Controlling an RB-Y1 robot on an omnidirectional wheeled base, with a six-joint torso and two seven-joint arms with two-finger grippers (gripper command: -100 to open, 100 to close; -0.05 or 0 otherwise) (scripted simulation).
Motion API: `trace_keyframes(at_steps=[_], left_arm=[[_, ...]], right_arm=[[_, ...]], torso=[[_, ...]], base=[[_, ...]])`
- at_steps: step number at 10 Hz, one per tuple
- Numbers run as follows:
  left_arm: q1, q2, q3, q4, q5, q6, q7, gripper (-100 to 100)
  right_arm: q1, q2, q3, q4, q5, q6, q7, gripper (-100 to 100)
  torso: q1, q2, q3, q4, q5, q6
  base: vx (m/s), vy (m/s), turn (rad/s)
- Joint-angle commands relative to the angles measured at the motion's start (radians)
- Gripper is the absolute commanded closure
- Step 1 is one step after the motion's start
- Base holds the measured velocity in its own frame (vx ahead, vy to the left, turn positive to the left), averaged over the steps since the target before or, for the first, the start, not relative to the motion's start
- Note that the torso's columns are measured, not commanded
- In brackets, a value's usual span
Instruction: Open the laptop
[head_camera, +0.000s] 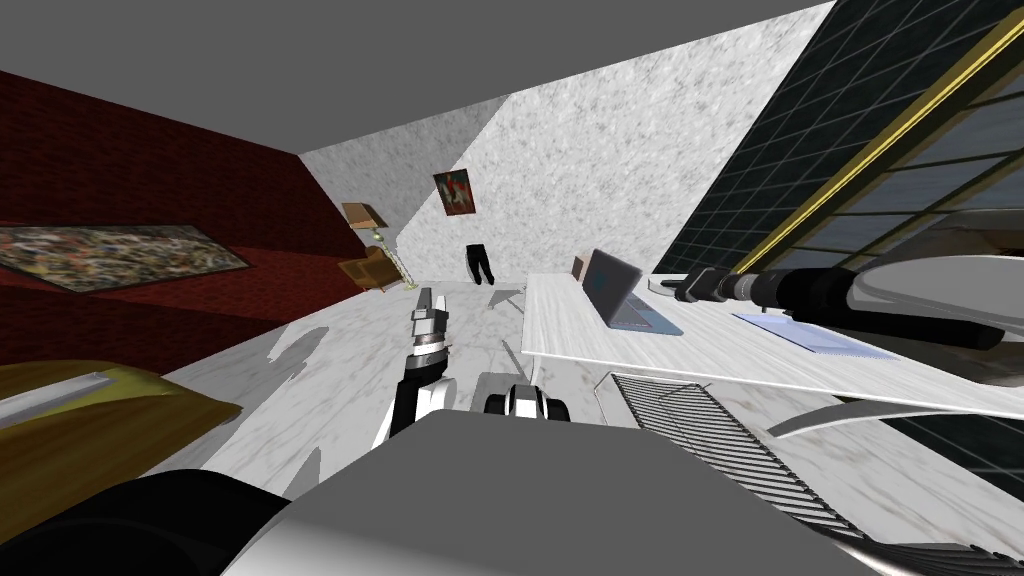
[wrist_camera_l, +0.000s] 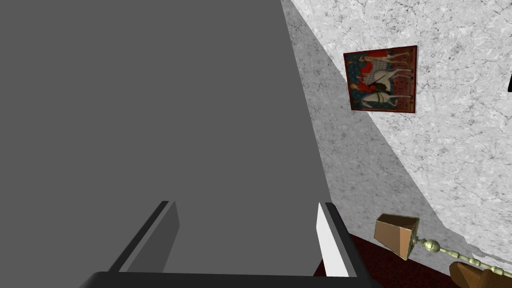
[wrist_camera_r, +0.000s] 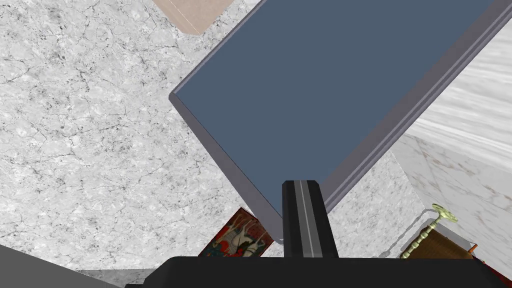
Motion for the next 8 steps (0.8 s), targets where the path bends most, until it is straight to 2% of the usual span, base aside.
trace_keyframes(at_steps=[1,3,4,5,8], left_arm=[[0.000,0.000,0.000,0.000,0.000,0.000,0.000,0],[0.000,0.000,0.000,0.000,0.000,0.000,0.000,0],[0.000,0.000,0.000,0.000,0.000,0.000,0.000,0],[0.000,0.000,0.000,0.000,0.000,0.000,0.000,0],[0.000,-0.001,-0.001,0.000,0.000,0.000,0.000,0]], right_arm=[[-0.011,0.037,-0.001,0.015,-0.051,-0.014,-0.016,100],[-0.021,0.064,-0.001,0.027,-0.090,-0.025,-0.028,100],[-0.016,0.055,-0.003,0.022,-0.078,-0.021,-0.025,100],[-0.004,0.025,-0.007,0.029,-0.052,-0.009,-0.028,-100],[0.014,-0.020,-0.011,0.043,-0.010,0.012,-0.032,-100]], torso=[[0.002,0.000,0.000,0.000,0.001,0.000],[-0.002,0.001,0.001,0.000,0.000,0.000],[-0.003,0.002,0.001,0.001,-0.001,0.000],[0.001,0.001,0.001,0.001,0.000,0.000],[0.005,0.000,0.000,0.000,0.002,0.000]], base=[[-0.046,-0.112,0.055],[-0.032,-0.130,0.054],[-0.023,-0.058,0.013],[0.003,0.061,0.019],[0.032,0.163,0.020]])
